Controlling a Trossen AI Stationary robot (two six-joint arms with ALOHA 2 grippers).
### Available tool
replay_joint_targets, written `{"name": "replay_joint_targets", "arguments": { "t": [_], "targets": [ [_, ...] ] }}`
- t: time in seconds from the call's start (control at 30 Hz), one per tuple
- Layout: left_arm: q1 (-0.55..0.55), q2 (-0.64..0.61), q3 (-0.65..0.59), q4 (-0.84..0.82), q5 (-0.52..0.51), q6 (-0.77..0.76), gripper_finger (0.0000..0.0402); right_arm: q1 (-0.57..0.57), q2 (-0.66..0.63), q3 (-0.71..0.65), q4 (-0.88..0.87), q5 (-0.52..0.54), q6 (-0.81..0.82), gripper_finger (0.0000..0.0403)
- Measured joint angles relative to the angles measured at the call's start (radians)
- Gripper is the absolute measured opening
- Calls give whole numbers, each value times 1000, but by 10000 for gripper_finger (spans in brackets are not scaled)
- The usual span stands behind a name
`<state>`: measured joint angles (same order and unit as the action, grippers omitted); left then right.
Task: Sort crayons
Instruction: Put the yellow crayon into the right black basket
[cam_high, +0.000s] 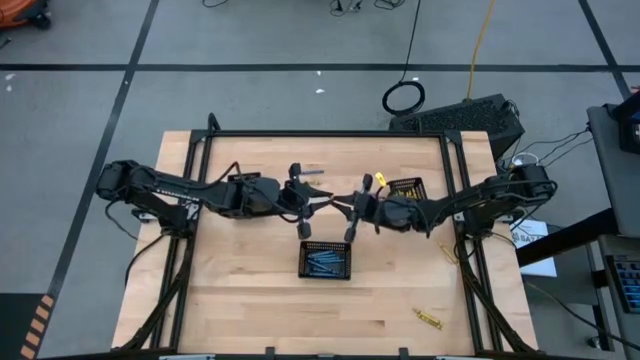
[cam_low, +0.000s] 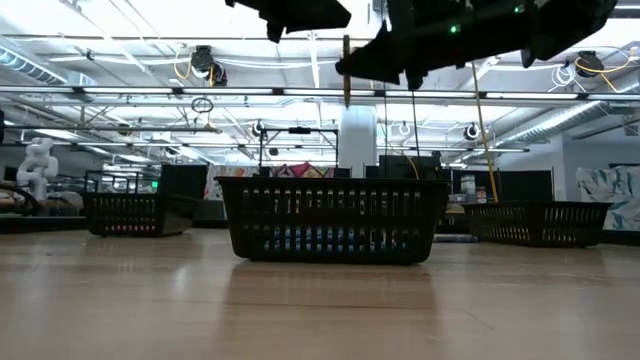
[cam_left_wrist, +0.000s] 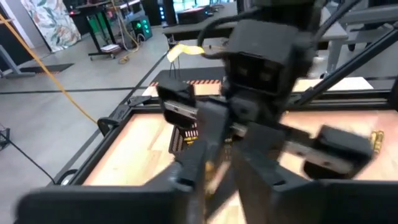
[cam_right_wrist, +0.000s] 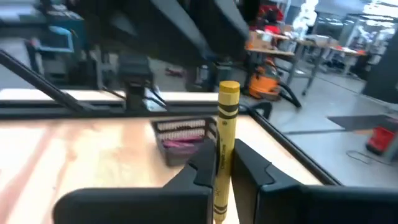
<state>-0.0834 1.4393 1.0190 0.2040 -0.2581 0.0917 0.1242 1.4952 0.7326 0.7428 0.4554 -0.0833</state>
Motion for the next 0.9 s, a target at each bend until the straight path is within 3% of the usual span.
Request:
{"name": "replay_joint_targets", "arguments": {
  "t": [0.17,0.3,0.5,0.63,0.77,0.9],
  "targets": [
    [0,-17,0,-40,2,2,150,17,-50,0,-145,104,-42,5],
    [-4,-42,1,-128,-2,0,176,48,-147,0,-425,172,-147,4],
    [-4,-40,1,-227,-5,-6,180,77,-323,0,-1131,115,-555,7],
    [-4,-25,0,-239,-6,-6,180,35,-391,0,-1491,111,-684,11],
    [-4,-23,0,-232,-6,-7,180,-37,-410,0,-1674,64,-884,12],
    [-4,-22,0,-227,-7,-8,180,-112,-379,0,-1687,12,-1083,12]
  ]
}}
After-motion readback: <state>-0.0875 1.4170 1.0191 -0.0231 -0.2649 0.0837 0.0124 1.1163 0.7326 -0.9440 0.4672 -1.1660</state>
